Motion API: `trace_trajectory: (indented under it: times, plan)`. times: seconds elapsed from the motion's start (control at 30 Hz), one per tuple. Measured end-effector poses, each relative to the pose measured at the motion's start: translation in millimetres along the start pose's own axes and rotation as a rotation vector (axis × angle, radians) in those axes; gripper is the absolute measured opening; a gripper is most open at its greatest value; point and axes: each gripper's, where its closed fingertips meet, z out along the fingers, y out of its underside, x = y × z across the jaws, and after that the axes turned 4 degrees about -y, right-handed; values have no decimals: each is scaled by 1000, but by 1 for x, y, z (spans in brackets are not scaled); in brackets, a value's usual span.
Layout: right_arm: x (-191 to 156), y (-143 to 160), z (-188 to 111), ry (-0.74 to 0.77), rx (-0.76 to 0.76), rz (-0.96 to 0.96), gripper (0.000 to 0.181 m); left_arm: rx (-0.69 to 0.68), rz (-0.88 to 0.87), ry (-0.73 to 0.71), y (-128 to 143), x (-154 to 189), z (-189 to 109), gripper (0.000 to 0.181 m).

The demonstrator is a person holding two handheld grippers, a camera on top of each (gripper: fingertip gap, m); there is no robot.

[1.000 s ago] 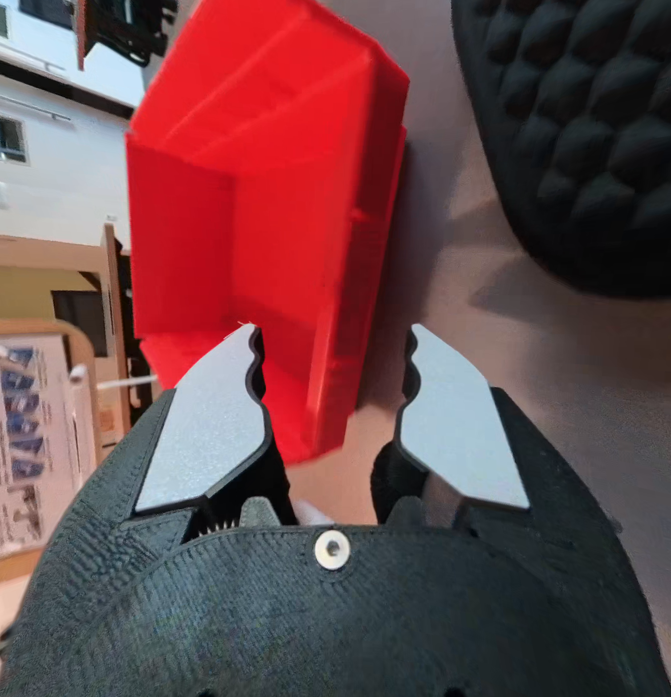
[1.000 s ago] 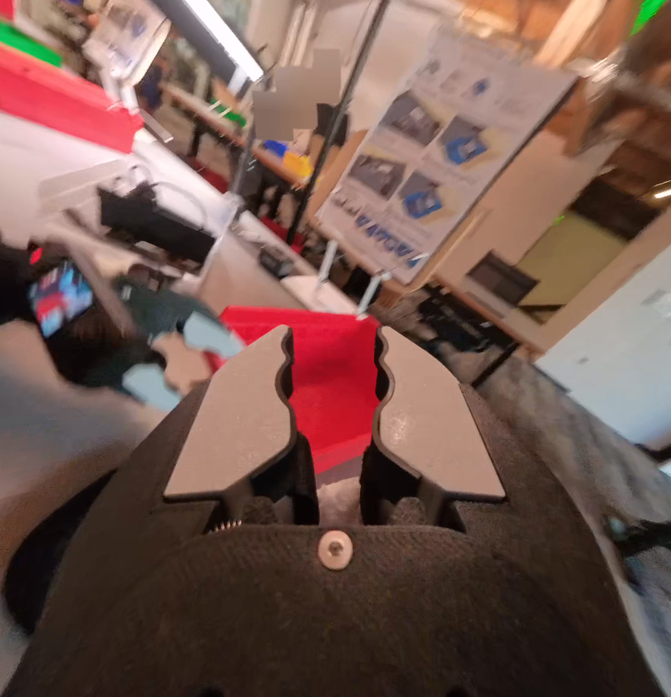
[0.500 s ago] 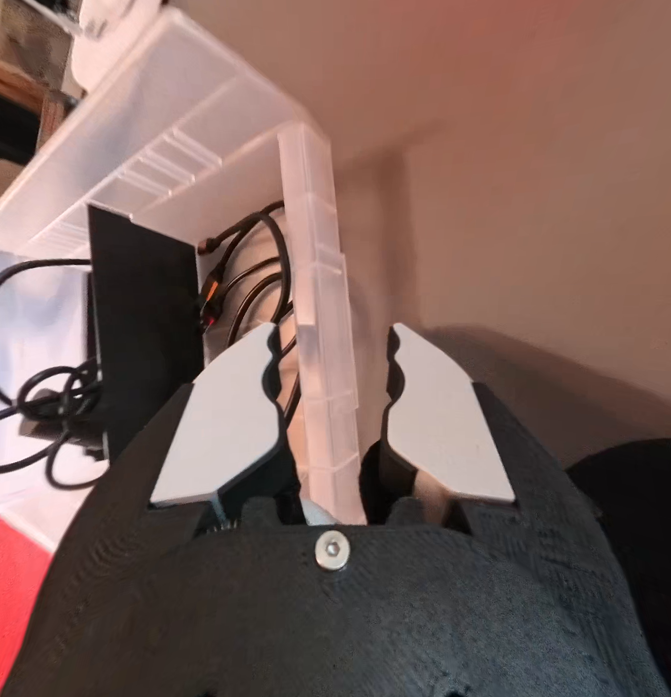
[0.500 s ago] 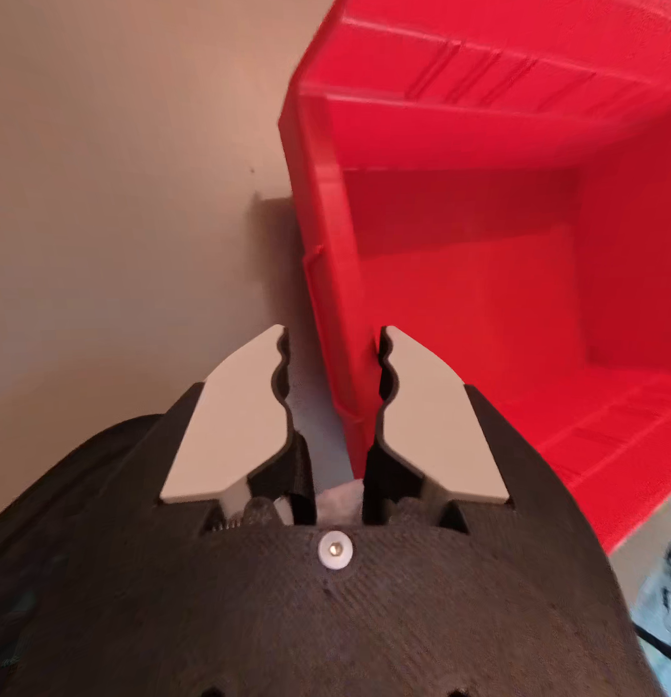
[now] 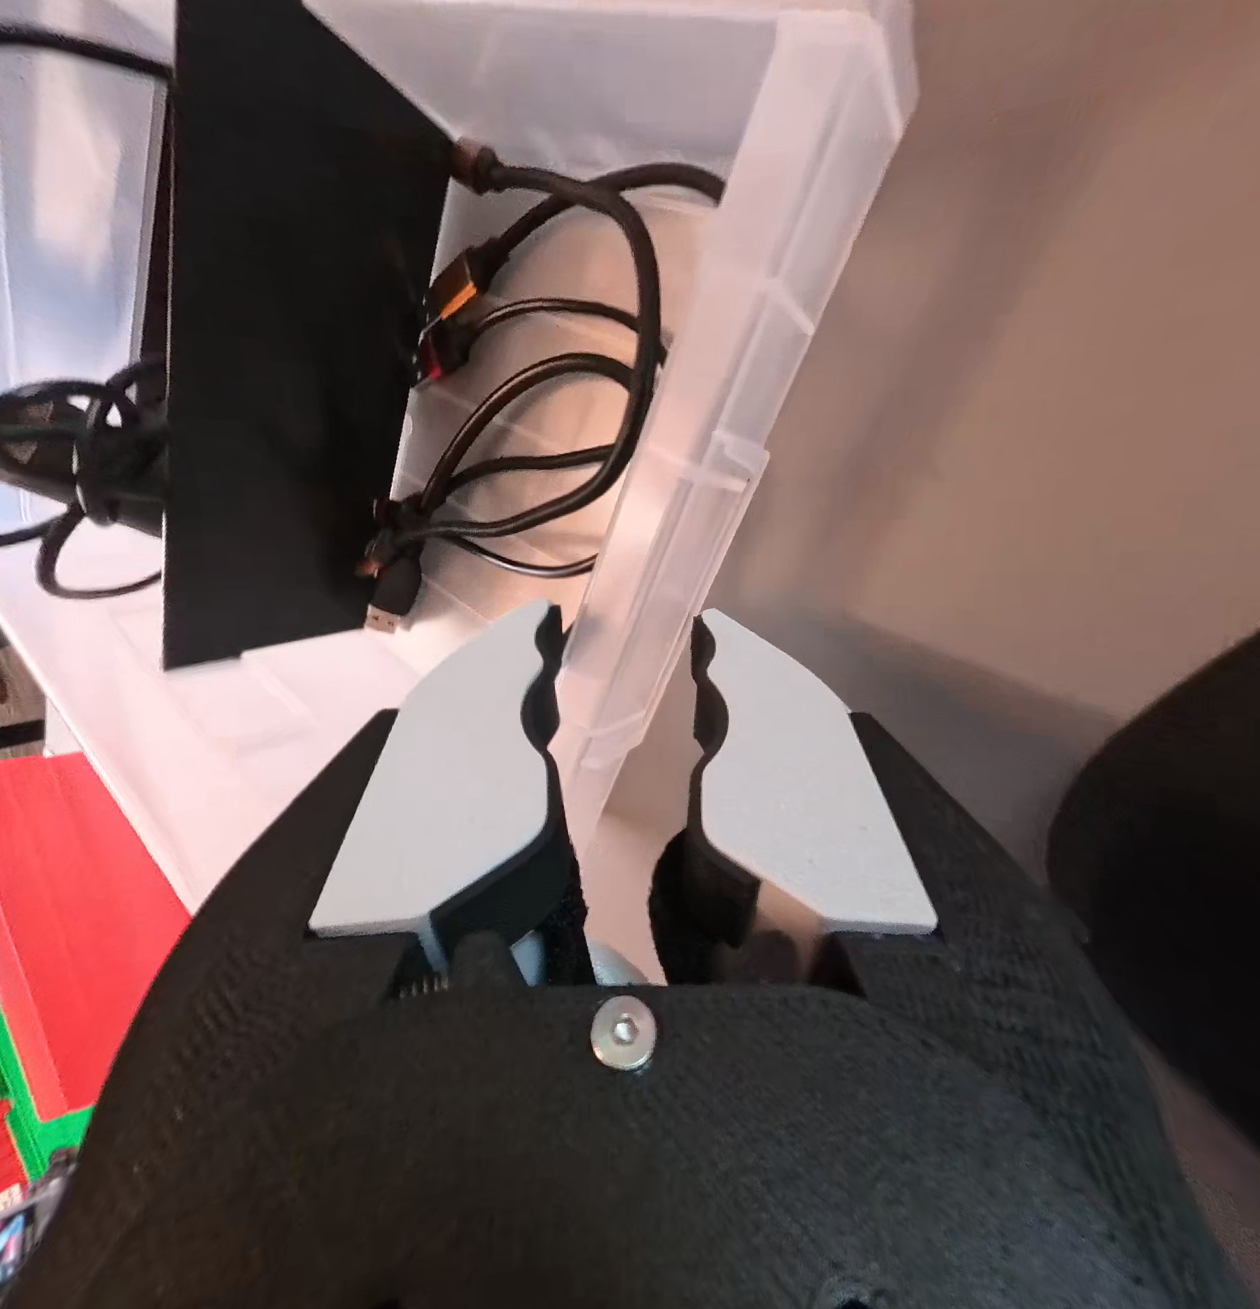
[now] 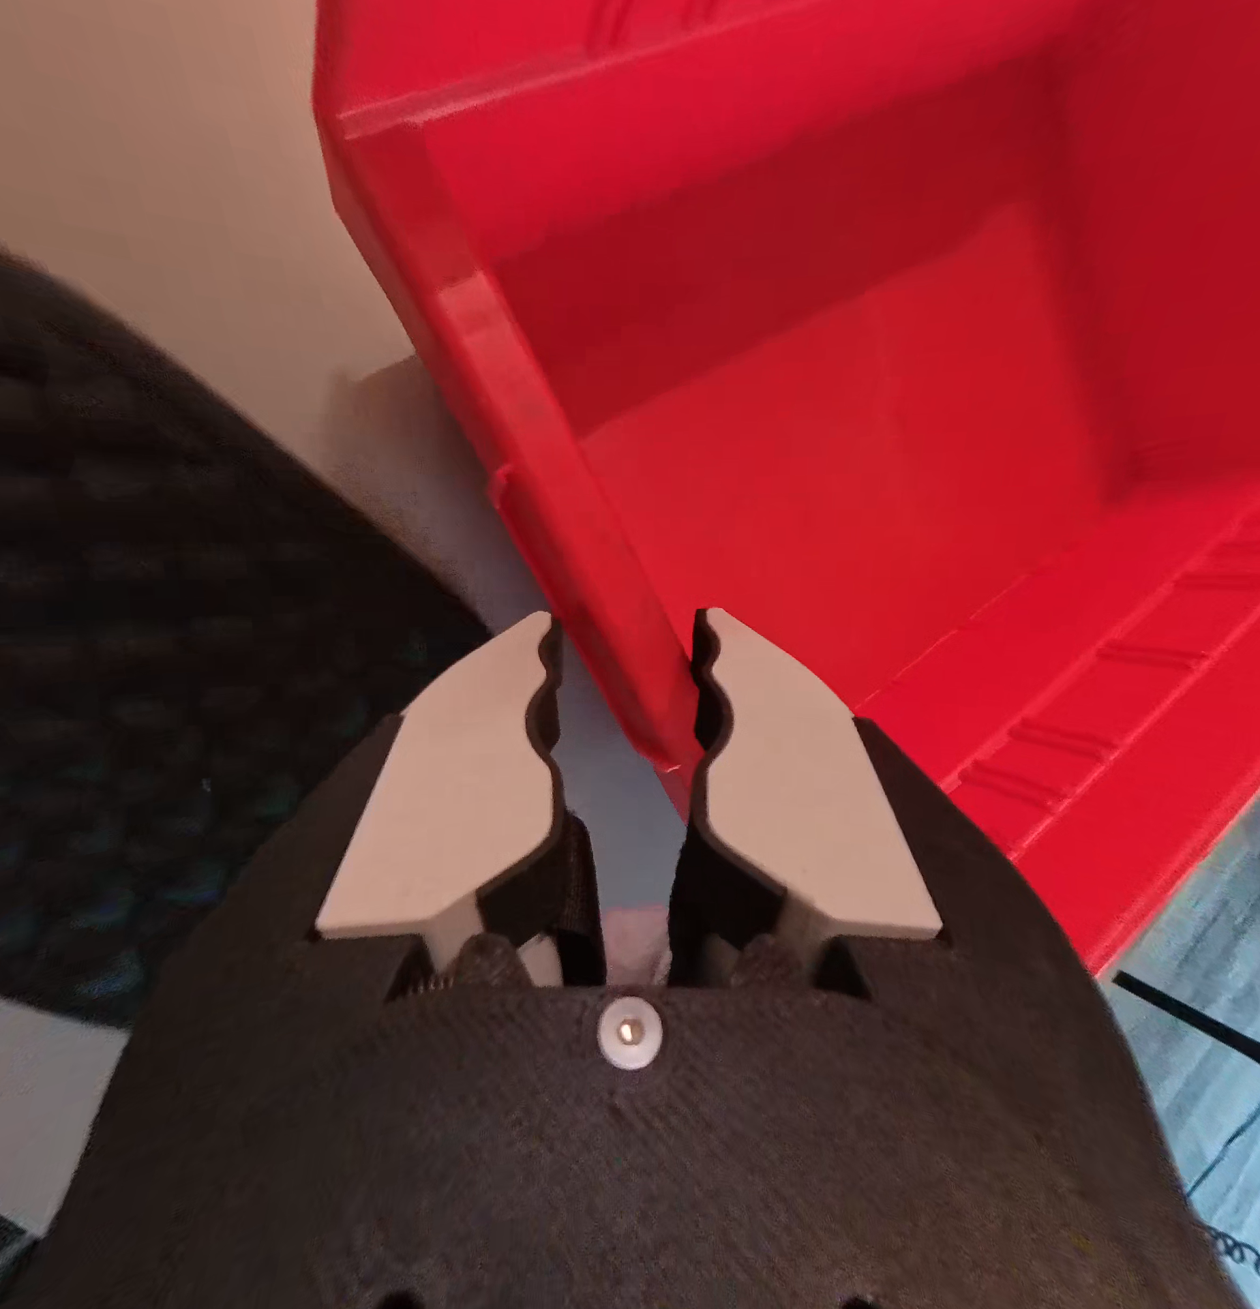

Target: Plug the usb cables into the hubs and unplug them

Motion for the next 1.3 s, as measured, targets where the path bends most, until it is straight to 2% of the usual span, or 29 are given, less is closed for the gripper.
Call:
trace_trajectory:
  times: [0.17,0.37,0.67,0.83,0.9,1.0,1.07,1.1,1.2,1.3]
  plan:
    - [7,43,-20,48,87,13,36,-43,0,-9,50,-7,-17,36]
    - [8,88,-42,65,93,117,39,-64,-50,-30,97,-7,-37,37]
    - [6,138,-68,122,77,263,41,-109,-113,-35,153,3,-69,37]
    - [-6,150,-84,93,112,395,45,-111,-175,46,171,15,-87,38]
    - [-6,137,-96,102,218,397,58,-43,-242,93,165,19,-94,41]
    - [0,89,-132,168,509,300,74,224,-331,118,128,12,-118,50]
    - [3,50,-168,240,732,192,79,384,-348,31,102,-8,-137,50]
    - [4,32,-187,280,840,144,79,410,-361,-49,97,-22,-142,49]
    - [5,-8,-234,373,1103,57,79,309,-413,-223,104,-55,-140,50]
    - [3,-28,-247,410,1165,15,79,169,-449,-309,121,-75,-127,51]
